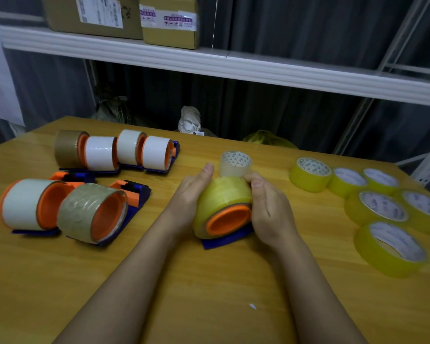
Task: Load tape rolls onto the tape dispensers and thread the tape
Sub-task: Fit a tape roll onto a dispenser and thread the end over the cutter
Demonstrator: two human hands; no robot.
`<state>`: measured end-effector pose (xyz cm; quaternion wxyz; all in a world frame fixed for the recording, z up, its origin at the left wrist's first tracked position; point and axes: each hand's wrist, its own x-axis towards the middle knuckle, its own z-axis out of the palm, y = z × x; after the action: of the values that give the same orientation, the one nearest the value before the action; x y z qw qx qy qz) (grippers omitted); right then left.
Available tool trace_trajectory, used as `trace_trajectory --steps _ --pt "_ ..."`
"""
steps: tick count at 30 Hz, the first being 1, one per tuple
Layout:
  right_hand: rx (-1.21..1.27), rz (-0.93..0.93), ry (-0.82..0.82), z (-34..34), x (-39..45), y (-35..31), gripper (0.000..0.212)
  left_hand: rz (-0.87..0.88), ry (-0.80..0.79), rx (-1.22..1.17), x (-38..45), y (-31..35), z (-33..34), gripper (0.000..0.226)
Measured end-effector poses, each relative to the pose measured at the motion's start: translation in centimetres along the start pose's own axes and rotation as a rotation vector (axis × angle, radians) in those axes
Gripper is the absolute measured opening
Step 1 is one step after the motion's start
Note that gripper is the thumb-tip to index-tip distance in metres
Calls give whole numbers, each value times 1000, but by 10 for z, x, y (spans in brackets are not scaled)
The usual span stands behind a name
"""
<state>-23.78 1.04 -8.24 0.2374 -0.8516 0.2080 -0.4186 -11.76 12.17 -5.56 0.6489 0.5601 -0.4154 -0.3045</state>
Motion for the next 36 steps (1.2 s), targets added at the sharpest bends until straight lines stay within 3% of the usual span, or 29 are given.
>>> trace_trajectory --steps 3,5,10,12,19,28,36 --pt "-37 52 14 3 -2 -3 57 81 137 88 9 -5 -4 62" --pt "-83 96 24 4 -2 -4 56 132 207 147 18 -12 -8 58" --pt "-131 166 32 8 0 -2 52 100 26 154 14 -18 -1 41" --pt "-91 161 54 10 0 -1 52 147 59 216 14 -20 1 38" --pt "-36 -119 245 7 1 -15 25 249 172 323 14 -20 1 33" --pt "-119 -111 179 8 -3 -23 39 355 156 350 14 -24 3 37" --pt "-108 -243 150 -6 -2 -21 21 355 167 375 16 -27 2 37"
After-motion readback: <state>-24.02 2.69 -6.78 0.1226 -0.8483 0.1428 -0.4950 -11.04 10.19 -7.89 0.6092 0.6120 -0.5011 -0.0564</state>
